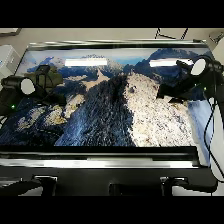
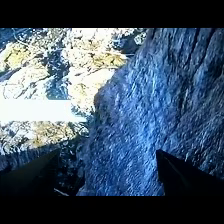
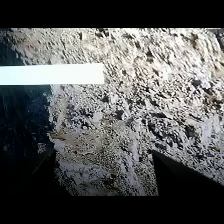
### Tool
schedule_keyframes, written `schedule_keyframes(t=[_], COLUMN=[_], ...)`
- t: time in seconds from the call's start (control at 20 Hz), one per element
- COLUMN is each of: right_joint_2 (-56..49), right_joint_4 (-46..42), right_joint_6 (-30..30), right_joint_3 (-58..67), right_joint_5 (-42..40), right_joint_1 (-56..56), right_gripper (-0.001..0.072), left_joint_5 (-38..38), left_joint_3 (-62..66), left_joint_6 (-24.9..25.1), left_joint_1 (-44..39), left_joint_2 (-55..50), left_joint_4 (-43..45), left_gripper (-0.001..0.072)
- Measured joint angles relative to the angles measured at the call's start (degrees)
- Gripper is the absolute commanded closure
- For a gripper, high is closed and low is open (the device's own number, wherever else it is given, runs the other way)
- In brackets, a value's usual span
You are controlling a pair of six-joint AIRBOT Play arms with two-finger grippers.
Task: Fold the clothes and pants, and hang the long-sleeved shirts on hangers.
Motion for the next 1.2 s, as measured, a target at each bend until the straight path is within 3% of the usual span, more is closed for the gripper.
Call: schedule_keyframes(t=[0.4, 0.8, 1.0, 1.2], right_joint_2=[0.00, -0.07, -0.09, -0.26], right_joint_4=[-0.02, -2.58, -3.61, -4.04], right_joint_6=[-0.15, -2.80, -3.28, -3.41], right_joint_3=[0.00, 0.00, 0.00, 0.00], right_joint_5=[-4.39, -10.93, -14.29, -15.67], right_joint_1=[0.02, 0.02, 0.02, 0.02], right_gripper=[0.0038, 0.0038, 0.0039, 0.0039], left_joint_5=[1.73, 16.13, 32.68, 35.71], left_joint_3=[0.00, -0.11, 1.68, 13.07], left_joint_6=[-0.15, -1.49, -1.70, -9.44], left_joint_1=[-0.07, -0.44, 1.51, 11.69], left_joint_2=[-0.24, -4.50, -9.49, -20.00], left_joint_4=[-0.04, -0.81, 0.20, -1.79], left_gripper=[-0.0001, -0.0003, -0.0010, -0.0007])
